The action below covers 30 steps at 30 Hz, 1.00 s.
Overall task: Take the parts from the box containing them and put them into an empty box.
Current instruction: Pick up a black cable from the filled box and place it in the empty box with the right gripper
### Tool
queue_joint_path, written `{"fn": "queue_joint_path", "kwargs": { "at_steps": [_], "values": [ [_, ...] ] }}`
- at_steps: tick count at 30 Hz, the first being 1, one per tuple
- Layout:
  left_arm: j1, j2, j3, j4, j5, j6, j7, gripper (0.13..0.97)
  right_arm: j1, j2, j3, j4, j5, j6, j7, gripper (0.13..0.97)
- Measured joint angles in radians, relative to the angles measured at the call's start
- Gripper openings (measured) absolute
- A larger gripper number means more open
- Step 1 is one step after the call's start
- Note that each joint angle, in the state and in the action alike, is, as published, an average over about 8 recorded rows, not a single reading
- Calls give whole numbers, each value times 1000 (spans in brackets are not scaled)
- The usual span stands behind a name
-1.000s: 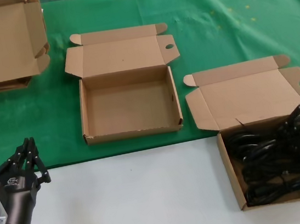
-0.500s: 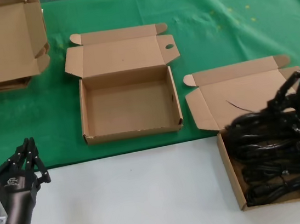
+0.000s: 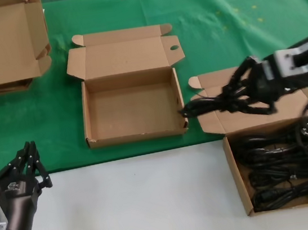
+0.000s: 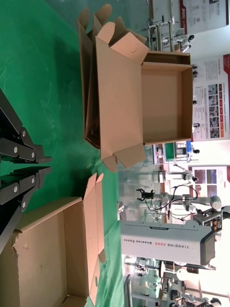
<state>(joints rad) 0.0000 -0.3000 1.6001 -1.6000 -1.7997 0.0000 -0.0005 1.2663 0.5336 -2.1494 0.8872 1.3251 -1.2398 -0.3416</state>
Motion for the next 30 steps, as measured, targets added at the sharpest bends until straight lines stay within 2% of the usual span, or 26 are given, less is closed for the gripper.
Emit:
{"fn": "queue_joint_path", "kwargs": {
  "at_steps": [14, 20, 25, 30],
  "values": [
    [0, 0, 0, 0, 0, 0, 0, 172, 67, -273, -55, -176, -53, 177, 0, 244],
    [0, 0, 0, 0, 0, 0, 0, 172, 81, -399, -60, -325, -44, 288, -77, 244],
    [0, 0, 0, 0, 0, 0, 0, 172, 94, -478, -125, -460, 53, 399, -178, 244],
    [0, 0, 0, 0, 0, 0, 0, 172, 92, -515, -311, -533, 245, 532, -243, 244]
  ]
}}
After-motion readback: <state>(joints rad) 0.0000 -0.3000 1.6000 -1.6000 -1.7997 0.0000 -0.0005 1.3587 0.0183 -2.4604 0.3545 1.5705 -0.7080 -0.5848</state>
